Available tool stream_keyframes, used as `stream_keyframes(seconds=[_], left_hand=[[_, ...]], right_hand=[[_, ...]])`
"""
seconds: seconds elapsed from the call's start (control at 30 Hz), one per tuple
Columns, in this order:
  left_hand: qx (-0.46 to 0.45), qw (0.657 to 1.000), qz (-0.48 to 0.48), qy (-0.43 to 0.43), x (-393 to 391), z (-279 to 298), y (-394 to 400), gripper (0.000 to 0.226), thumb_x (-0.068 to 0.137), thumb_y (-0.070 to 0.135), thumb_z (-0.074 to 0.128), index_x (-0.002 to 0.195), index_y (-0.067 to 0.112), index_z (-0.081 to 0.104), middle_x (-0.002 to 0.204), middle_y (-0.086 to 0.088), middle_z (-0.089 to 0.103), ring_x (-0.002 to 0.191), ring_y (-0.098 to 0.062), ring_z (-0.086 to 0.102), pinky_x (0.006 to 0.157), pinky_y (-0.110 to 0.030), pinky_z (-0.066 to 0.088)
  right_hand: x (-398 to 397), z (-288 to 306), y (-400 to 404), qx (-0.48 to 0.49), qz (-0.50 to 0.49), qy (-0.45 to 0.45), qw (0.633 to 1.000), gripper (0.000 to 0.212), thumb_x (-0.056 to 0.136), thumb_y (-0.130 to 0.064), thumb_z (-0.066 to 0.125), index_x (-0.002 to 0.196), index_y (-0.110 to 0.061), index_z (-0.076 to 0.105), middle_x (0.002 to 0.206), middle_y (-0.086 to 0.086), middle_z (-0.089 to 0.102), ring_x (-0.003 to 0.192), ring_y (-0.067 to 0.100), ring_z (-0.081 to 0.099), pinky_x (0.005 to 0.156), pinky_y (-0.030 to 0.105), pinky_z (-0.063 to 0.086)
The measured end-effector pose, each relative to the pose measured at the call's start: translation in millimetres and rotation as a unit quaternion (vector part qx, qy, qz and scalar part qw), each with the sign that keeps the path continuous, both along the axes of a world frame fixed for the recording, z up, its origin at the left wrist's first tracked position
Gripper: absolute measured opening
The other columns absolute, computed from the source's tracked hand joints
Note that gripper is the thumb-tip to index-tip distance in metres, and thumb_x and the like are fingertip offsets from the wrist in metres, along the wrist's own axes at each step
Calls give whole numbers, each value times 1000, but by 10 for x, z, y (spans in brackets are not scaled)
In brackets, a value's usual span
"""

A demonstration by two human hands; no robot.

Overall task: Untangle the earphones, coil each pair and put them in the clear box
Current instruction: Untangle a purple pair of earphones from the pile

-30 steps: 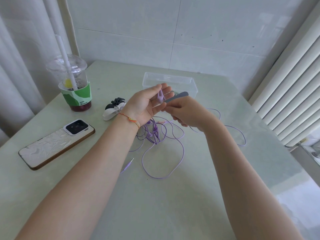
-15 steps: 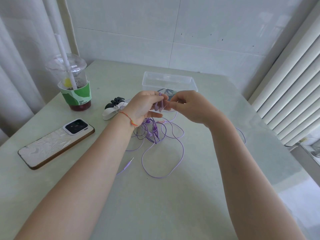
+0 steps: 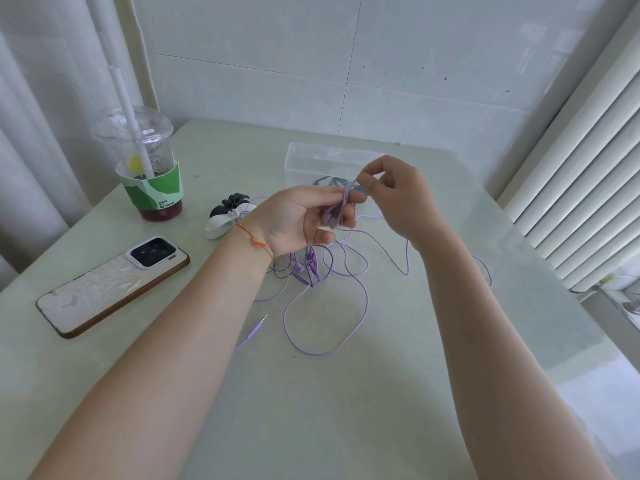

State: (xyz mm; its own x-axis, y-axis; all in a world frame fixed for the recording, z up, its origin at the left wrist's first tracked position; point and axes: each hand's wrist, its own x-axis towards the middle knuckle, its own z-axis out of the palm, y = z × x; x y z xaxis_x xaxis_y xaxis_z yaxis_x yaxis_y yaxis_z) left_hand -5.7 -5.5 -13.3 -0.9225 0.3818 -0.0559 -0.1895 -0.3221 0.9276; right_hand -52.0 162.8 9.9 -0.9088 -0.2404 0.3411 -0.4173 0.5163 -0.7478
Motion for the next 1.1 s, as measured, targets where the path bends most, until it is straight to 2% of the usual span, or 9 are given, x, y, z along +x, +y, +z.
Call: stream_keyframes(seconds=[0.13,0.23,0.27,0.33,0.43,0.57,0.7,0.83,1.1], left_hand=[[129,991,30,-14,-4,21,20,23,99,14,43,108,11,64,86,2,69,90,-11,69,49,-15,52],[160,983,85,-10,-34,0,-2,23,100,15,44,112,13,64,100,2,73,94,-10,70,58,-16,56],[166,981,104,-12,-43,-4,-8,23,101,15,44,113,14,64,104,2,73,94,-10,70,61,-17,56],[170,976,136,-9,-65,-18,-20,23,102,15,45,115,15,63,110,2,72,103,-13,69,65,-18,56],[156,972,175,5,-93,-38,-21,23,103,15,44,119,16,61,114,3,70,106,-12,68,65,-19,56],[125,970,206,24,-117,-67,-19,26,104,14,42,123,13,59,117,0,68,104,-13,69,64,-21,55],[41,972,228,38,-122,-90,-4,27,103,12,44,123,12,61,114,-1,70,100,-12,69,66,-23,55],[-44,970,231,54,-128,-127,4,27,102,11,45,120,17,64,109,6,71,90,-2,67,69,-18,47],[12,971,236,45,-187,-190,32,34,101,0,39,132,1,54,117,-10,66,100,-13,68,92,-31,52]], right_hand=[[21,-76,-47,38,27,-16,999,18,93,-19,57,77,-24,63,47,-10,38,46,6,31,48,20,26],[77,-92,-93,91,56,-30,994,33,95,-24,55,64,-31,58,54,-6,35,48,8,28,47,20,26],[89,-96,-100,113,67,-36,991,31,96,-27,56,66,-31,61,55,-3,38,49,9,30,46,19,26],[116,-91,-113,155,88,-47,983,29,96,-29,56,71,-16,64,61,5,46,50,10,33,45,19,26],[148,-83,-135,188,108,-65,974,34,97,-30,56,71,-9,62,65,6,50,42,5,36,42,13,28],[182,-66,-183,213,128,-65,966,27,97,-31,53,93,-13,73,67,6,50,44,6,35,44,15,29],[191,-32,-187,218,107,-34,969,26,96,-24,53,75,-15,66,55,-2,39,47,10,35,50,23,28],[193,-30,-186,218,101,-10,971,22,94,-20,54,99,-11,73,54,-4,37,48,6,38,49,17,31],[247,16,-189,210,109,-3,972,22,93,-16,57,106,-22,74,51,-8,38,45,-3,43,48,9,33]])
